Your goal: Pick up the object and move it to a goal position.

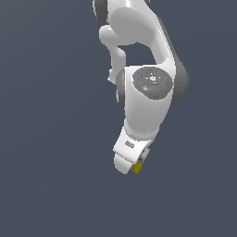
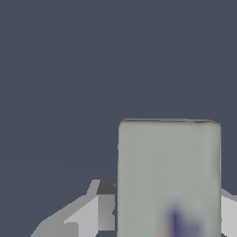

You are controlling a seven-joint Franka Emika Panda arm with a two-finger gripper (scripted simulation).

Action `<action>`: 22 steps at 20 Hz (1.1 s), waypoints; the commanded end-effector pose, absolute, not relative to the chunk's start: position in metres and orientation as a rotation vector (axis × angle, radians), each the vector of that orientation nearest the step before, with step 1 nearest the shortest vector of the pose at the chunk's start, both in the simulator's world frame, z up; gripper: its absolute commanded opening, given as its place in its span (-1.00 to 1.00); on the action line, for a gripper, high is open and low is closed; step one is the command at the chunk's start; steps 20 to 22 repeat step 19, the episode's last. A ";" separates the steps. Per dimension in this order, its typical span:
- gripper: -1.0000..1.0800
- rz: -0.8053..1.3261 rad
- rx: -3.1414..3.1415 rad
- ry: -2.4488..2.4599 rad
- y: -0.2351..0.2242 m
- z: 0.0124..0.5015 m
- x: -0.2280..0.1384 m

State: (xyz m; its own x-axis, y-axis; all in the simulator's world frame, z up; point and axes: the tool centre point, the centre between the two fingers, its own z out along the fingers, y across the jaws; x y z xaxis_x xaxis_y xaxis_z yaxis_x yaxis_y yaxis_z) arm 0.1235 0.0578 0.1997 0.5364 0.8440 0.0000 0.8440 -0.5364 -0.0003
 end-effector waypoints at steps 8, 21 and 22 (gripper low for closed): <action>-1.00 0.000 -2.754 -1.511 0.101 0.217 0.142; -1.00 0.000 -2.754 -1.511 0.113 0.222 0.149; -1.00 0.000 -2.754 -1.511 0.113 0.222 0.149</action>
